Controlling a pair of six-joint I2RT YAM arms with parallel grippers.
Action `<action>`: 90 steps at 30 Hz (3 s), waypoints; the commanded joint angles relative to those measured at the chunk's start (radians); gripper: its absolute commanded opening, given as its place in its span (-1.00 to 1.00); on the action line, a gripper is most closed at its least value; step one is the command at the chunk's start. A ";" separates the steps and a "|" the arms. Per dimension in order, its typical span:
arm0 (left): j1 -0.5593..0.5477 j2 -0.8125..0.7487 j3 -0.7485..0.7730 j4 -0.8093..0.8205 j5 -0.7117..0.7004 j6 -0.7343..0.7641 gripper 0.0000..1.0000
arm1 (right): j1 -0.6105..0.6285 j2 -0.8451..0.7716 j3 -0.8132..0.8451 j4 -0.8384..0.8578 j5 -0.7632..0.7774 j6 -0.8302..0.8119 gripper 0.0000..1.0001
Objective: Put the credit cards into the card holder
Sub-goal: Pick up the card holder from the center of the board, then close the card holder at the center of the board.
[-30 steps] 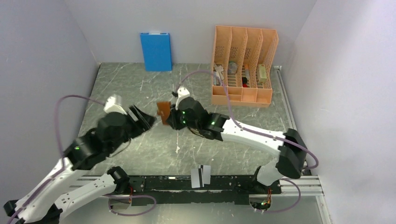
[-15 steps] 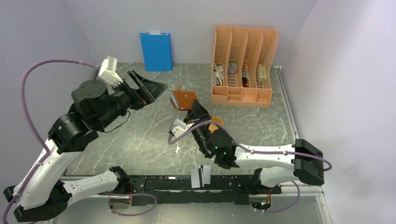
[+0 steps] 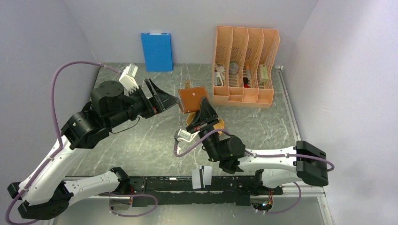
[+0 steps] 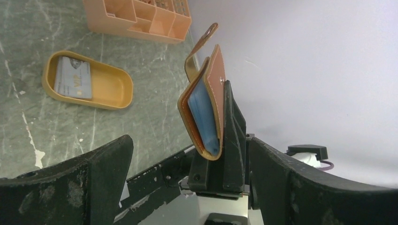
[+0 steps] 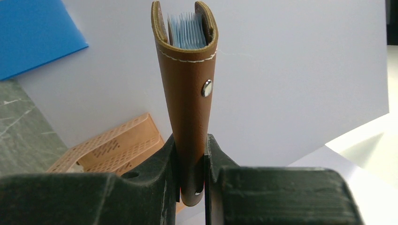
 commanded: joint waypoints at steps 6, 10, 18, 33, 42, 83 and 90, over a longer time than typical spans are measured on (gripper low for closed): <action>-0.002 0.046 -0.032 0.120 0.138 -0.041 0.94 | 0.014 0.071 0.053 0.168 -0.018 -0.100 -1.00; -0.002 0.077 -0.043 0.149 0.155 -0.042 0.83 | 0.021 0.094 0.069 0.176 -0.013 -0.104 -1.00; -0.002 0.074 -0.104 0.205 0.139 -0.049 -0.01 | 0.033 0.090 0.076 0.170 0.009 -0.089 -1.00; -0.001 0.035 -0.043 0.149 -0.074 0.132 -0.90 | 0.040 -0.089 0.302 -0.983 0.084 0.792 0.86; -0.001 -0.046 0.104 0.043 -0.308 0.438 -0.90 | -0.206 -0.177 0.454 -1.533 -0.644 1.472 0.98; -0.002 -0.026 -0.027 0.229 0.783 0.825 -0.90 | -0.643 -0.237 0.424 -0.885 -1.744 2.499 0.59; -0.002 -0.007 -0.015 0.243 0.782 0.828 -0.90 | -0.612 -0.224 0.408 -0.864 -1.752 2.509 -0.09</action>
